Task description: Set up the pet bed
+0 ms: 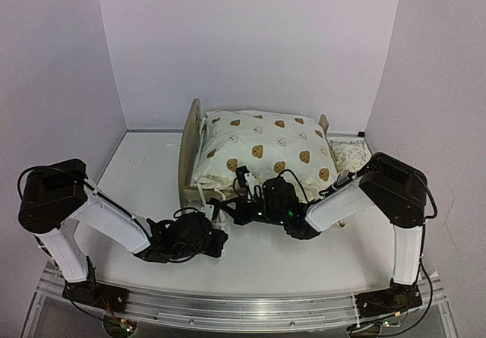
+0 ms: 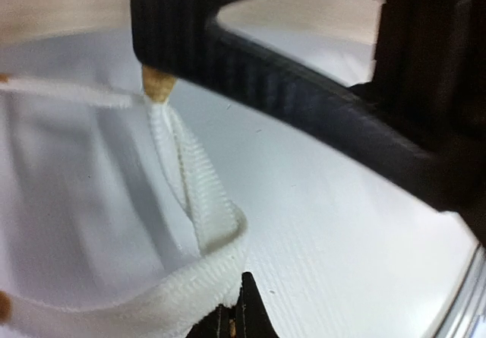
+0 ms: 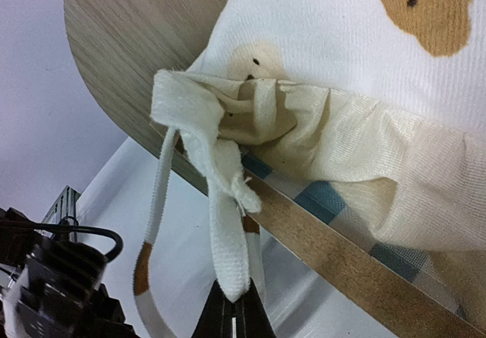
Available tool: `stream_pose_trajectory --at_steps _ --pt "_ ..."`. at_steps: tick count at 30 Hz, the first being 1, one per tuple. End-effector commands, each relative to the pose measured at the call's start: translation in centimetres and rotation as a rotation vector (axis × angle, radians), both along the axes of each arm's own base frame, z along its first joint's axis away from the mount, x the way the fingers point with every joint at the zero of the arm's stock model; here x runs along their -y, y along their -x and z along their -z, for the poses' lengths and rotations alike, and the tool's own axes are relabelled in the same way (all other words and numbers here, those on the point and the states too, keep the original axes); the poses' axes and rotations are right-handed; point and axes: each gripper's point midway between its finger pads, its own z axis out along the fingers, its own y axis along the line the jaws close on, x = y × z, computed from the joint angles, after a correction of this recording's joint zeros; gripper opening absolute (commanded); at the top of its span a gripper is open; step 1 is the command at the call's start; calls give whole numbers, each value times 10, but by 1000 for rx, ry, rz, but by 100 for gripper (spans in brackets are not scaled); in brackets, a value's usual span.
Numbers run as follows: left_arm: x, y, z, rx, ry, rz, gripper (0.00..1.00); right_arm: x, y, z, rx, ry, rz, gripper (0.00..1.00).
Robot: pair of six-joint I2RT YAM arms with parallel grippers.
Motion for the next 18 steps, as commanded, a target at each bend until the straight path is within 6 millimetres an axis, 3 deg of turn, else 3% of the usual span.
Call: stream_pose_trajectory --at_steps 1,10,18 --pt "-31 4 -5 -5 -19 -76 0 -5 -4 -45 84 -54 1 0" --pt "-72 11 -2 -11 -27 -150 0 -26 -7 -87 160 -75 -64 0" --pt "-86 11 -5 2 -40 -178 0 -45 -8 -127 236 -102 -129 0"
